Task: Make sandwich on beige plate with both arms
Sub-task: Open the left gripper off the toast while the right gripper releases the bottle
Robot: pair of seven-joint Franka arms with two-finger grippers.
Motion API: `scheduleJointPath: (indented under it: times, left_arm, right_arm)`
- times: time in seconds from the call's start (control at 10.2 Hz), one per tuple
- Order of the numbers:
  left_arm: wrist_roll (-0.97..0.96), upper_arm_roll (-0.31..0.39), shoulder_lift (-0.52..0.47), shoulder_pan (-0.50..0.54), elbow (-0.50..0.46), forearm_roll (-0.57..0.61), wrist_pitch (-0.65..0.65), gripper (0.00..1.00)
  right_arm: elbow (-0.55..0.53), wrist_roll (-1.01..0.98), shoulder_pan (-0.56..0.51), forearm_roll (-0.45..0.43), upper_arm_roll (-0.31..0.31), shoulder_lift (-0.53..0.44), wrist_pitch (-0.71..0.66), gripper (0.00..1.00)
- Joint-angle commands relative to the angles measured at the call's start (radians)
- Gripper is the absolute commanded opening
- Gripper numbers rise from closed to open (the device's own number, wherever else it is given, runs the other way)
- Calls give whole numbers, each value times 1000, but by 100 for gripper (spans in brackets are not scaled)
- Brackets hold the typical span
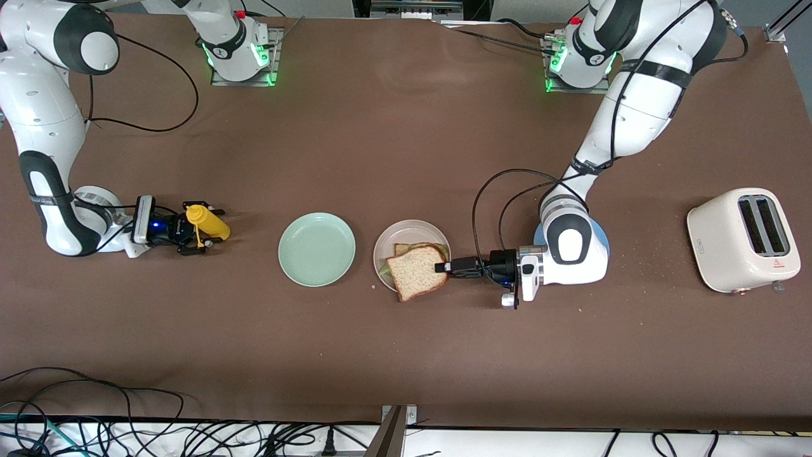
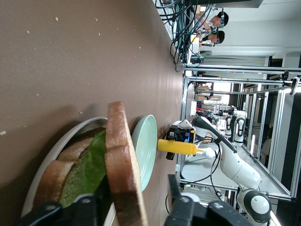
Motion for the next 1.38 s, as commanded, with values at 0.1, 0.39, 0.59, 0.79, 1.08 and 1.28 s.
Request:
scheduleJointPath:
  times: [0.1, 0.39, 0.59, 0.79, 1.08, 1.28]
  left_arm:
    - [19, 37, -12, 2, -7, 56, 7, 100]
    - [-25, 61, -27, 9, -4, 91, 6, 100]
    - [-175, 63, -61, 19, 15, 232, 6, 100]
    - [-297, 63, -96, 29, 27, 314, 3, 100]
    - [-436, 66, -164, 67, 19, 511, -12, 100]
    - [-622, 66, -220, 102, 18, 712, -48, 100]
  right_arm:
    - [53, -4, -22, 8, -15, 16, -33, 100]
    - [92, 106, -22, -34, -94, 4, -73, 100]
    - [248, 279, -20, -107, -123, 1, -146, 100]
    - [369, 497, -20, -129, -144, -23, -226, 100]
    - [396, 805, -16, -138, -146, -124, -271, 100]
    - [396, 1006, 13, -170, -137, -221, -262, 100]
